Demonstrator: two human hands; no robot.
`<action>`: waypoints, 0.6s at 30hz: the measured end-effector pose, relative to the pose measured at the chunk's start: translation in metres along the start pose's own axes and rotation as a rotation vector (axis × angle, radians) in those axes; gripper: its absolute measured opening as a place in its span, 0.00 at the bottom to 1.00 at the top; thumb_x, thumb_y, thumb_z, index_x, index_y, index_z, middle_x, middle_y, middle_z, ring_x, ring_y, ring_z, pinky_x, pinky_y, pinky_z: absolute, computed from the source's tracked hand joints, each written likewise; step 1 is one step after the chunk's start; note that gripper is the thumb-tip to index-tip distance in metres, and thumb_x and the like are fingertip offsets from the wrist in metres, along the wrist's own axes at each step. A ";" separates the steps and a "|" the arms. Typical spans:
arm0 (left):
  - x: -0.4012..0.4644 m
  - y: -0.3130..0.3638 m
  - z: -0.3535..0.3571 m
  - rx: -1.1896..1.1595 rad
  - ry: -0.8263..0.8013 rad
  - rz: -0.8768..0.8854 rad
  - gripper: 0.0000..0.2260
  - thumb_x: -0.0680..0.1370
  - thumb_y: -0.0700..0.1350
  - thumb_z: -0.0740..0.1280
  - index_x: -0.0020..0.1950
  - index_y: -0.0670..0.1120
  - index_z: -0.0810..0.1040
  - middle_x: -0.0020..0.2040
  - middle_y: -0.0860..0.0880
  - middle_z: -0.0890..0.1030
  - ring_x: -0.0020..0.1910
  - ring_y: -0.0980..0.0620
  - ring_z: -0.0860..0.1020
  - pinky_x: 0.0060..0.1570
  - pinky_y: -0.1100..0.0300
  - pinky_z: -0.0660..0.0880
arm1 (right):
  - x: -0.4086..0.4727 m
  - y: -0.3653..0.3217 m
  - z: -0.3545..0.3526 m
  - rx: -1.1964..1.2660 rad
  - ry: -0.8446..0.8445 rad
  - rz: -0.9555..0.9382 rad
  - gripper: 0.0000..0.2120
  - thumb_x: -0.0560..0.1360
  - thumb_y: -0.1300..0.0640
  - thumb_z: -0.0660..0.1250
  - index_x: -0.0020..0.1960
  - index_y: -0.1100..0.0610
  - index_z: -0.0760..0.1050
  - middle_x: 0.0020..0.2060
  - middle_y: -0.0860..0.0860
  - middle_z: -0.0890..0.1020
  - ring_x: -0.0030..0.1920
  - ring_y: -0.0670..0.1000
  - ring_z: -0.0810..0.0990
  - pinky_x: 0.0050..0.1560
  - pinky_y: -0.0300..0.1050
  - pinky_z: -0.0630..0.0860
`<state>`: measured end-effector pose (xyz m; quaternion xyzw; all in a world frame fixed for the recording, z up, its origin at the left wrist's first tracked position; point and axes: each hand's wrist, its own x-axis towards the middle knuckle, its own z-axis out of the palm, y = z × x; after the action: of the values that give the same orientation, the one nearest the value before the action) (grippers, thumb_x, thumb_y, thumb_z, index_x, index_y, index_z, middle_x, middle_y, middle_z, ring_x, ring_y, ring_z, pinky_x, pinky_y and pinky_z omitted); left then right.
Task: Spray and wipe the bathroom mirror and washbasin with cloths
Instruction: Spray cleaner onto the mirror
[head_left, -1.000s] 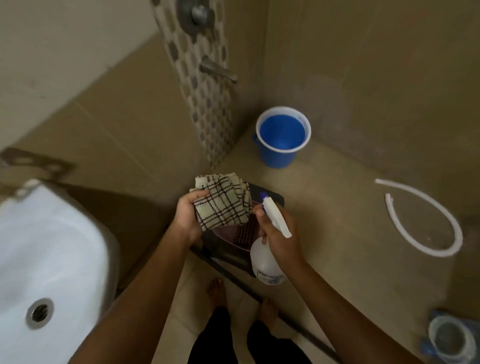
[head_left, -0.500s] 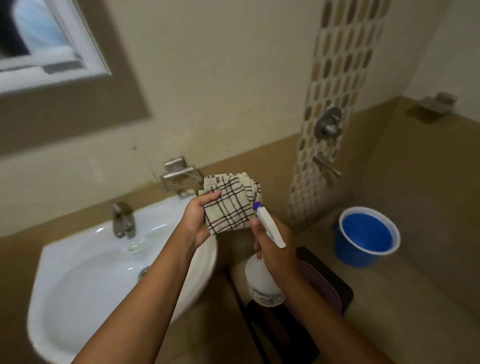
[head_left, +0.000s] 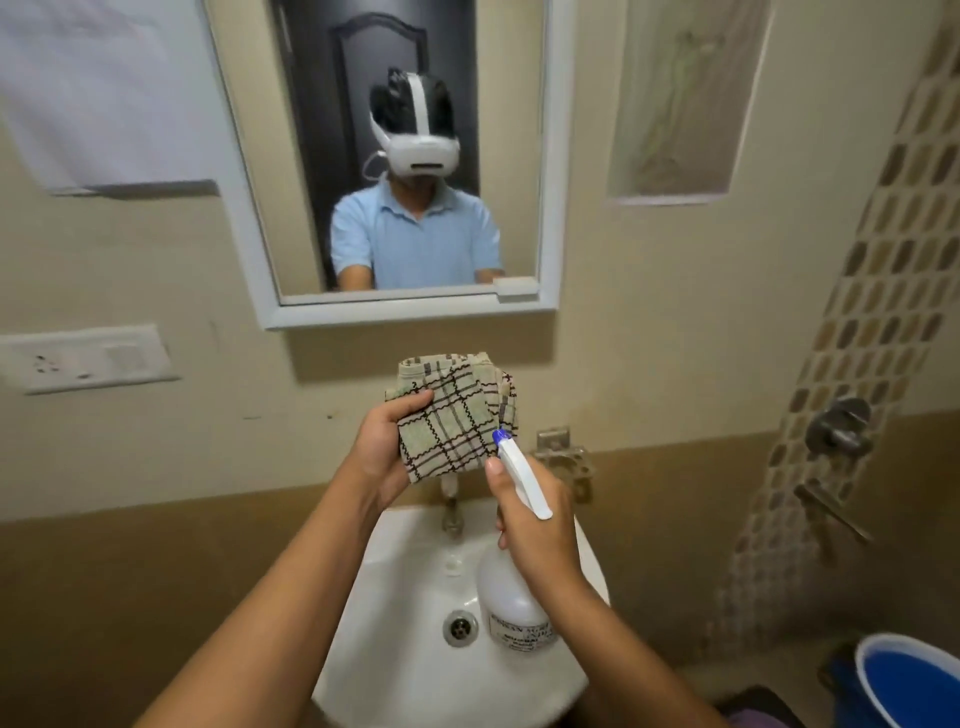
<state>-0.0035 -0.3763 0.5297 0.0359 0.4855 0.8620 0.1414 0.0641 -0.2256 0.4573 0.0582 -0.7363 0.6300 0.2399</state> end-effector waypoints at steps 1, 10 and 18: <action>-0.006 0.016 -0.006 0.000 0.001 0.027 0.17 0.74 0.44 0.60 0.52 0.39 0.85 0.52 0.38 0.85 0.50 0.41 0.84 0.48 0.48 0.83 | 0.002 -0.011 0.014 -0.002 -0.006 -0.016 0.16 0.76 0.37 0.64 0.41 0.50 0.74 0.30 0.46 0.74 0.33 0.54 0.75 0.35 0.56 0.75; -0.023 0.125 -0.031 -0.001 -0.012 0.222 0.17 0.79 0.42 0.58 0.63 0.38 0.78 0.59 0.37 0.82 0.55 0.40 0.83 0.56 0.45 0.79 | 0.039 -0.091 0.085 -0.053 0.016 -0.148 0.20 0.72 0.30 0.60 0.38 0.46 0.73 0.26 0.49 0.75 0.31 0.57 0.78 0.33 0.56 0.78; -0.008 0.185 0.000 0.020 -0.010 0.356 0.17 0.79 0.42 0.58 0.63 0.37 0.78 0.58 0.36 0.82 0.54 0.39 0.83 0.52 0.47 0.81 | 0.099 -0.137 0.086 -0.049 0.035 -0.263 0.23 0.72 0.29 0.58 0.41 0.49 0.74 0.26 0.49 0.75 0.32 0.59 0.80 0.35 0.61 0.79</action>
<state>-0.0347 -0.4688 0.6869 0.1272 0.4791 0.8684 -0.0113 0.0061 -0.3139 0.6152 0.1375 -0.7332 0.5758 0.3346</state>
